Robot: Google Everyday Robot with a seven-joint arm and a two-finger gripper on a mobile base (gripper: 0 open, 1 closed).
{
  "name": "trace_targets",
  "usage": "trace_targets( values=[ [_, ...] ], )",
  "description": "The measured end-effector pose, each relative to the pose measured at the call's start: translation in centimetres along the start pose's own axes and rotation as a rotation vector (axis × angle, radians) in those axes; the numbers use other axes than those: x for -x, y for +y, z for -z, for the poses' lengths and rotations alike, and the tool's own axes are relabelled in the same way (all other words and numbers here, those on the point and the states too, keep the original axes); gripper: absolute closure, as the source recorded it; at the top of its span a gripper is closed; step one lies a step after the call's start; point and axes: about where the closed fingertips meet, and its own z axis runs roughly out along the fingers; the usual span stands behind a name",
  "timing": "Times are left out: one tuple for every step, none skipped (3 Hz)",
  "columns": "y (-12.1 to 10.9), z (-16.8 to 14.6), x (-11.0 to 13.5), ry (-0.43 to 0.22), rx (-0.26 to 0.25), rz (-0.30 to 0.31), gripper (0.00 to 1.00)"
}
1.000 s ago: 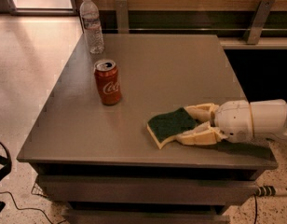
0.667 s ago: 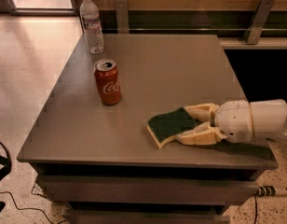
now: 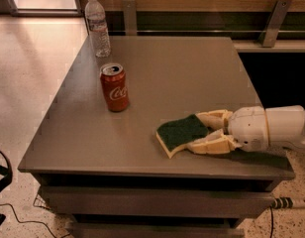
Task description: Move sponge near water bottle
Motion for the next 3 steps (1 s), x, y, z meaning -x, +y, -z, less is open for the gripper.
trace_targets(
  values=[
    [0.00, 0.00, 0.01, 0.000, 0.000, 0.000, 1.00],
    [0.00, 0.00, 0.01, 0.000, 0.000, 0.000, 1.00],
    [0.01, 0.10, 0.13, 0.003, -0.002, 0.001, 1.00]
  ],
)
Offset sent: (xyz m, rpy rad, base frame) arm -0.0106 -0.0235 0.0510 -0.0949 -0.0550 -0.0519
